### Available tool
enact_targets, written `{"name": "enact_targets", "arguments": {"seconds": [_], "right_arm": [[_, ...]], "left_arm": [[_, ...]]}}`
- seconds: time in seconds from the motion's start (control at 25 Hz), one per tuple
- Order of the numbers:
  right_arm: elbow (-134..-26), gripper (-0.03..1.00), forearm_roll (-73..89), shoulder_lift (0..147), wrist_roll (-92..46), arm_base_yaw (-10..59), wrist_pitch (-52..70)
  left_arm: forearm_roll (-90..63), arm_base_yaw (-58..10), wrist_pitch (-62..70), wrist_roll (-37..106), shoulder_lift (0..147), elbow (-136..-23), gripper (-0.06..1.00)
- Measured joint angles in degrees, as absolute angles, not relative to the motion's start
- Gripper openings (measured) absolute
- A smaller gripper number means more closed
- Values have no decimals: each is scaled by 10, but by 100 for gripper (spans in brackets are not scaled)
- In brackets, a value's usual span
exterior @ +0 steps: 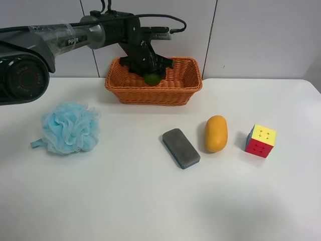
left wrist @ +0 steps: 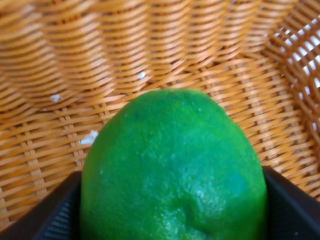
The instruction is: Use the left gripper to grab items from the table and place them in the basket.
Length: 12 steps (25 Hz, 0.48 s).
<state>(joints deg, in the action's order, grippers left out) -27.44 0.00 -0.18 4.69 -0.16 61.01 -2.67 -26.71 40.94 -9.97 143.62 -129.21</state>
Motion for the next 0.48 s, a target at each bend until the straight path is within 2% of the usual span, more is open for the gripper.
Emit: {"name": "enact_targets", "arguments": {"seconds": [0.08,0.2,0.24,0.32,0.48], "right_arm": [[-274,99,0,-2,47,-2,610],[-274,99,0,-2,47,-2,610],[-274,99,0,-2,47,-2,610],[-274,99,0,-2,47,-2,610],[-274,99,0,-2,47,-2,610]], "left_arm": [[-27,-267,409,-100,1437,-1292,67],[-27,-267,406,-100,1437,-1292,90],[-27,-264,408,-100,1437,-1292,93],[-33,-262,413,-100,1437,-1292,98],[-39,-257,444,-99,1423,-1292,99]]}}
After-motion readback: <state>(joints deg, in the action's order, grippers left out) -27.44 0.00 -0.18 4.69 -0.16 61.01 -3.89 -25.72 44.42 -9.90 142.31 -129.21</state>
